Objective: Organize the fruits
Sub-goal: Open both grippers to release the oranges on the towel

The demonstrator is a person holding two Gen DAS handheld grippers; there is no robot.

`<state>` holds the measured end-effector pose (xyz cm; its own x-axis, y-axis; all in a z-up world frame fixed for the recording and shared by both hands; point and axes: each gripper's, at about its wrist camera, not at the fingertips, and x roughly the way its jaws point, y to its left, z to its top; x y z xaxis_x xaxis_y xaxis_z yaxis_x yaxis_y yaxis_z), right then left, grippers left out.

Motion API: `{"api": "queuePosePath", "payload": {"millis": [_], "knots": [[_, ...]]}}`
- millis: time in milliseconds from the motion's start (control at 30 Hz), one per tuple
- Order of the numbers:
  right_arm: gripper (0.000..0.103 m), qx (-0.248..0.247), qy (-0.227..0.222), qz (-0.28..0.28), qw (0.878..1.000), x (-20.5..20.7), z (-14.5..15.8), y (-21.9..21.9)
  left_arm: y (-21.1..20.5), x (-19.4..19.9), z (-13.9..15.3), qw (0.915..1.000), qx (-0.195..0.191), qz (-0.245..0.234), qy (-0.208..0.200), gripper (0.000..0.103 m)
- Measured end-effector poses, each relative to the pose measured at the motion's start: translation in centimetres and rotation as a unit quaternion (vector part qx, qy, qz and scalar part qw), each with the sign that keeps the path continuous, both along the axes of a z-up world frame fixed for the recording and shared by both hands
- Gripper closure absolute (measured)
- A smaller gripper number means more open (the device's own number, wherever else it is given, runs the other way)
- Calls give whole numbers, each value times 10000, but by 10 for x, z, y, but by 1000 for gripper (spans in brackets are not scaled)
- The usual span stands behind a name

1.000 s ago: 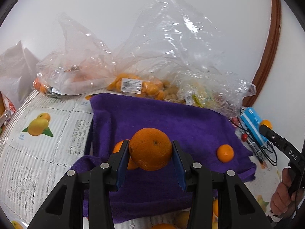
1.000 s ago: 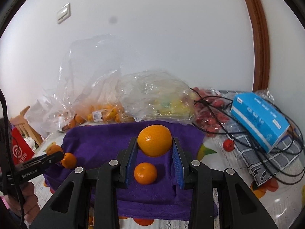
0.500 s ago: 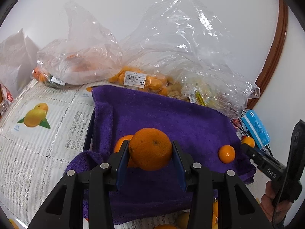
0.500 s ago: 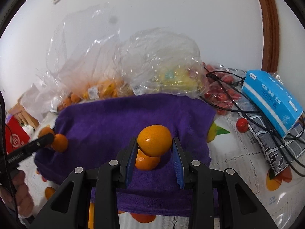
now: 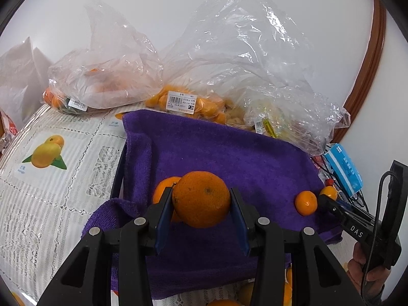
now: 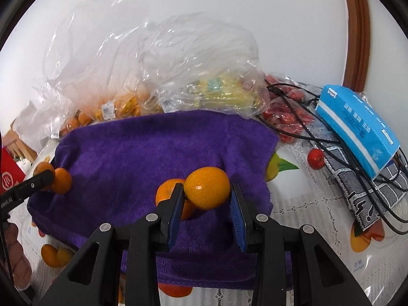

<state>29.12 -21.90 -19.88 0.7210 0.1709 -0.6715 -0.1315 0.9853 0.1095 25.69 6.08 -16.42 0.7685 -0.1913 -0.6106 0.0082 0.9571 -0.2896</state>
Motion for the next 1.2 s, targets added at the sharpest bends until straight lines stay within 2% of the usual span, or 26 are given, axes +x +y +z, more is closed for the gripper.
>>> {"api": "queuePosePath", "payload": {"millis": [433, 600, 733, 1200], "knots": [[67, -90, 85, 17, 9999, 2, -1, 1, -3, 0, 0, 9999, 126, -59, -22, 62], [67, -137, 70, 32, 9999, 1, -1, 3, -3, -1, 1, 9999, 1, -143, -87, 62], [67, -121, 68, 37, 9999, 0, -1, 3, -7, -4, 5, 9996, 120, -195, -183, 62], [65, -70, -107, 43, 9999, -5, 6, 3, -7, -1, 1, 9997, 134, -180, -61, 59]]}}
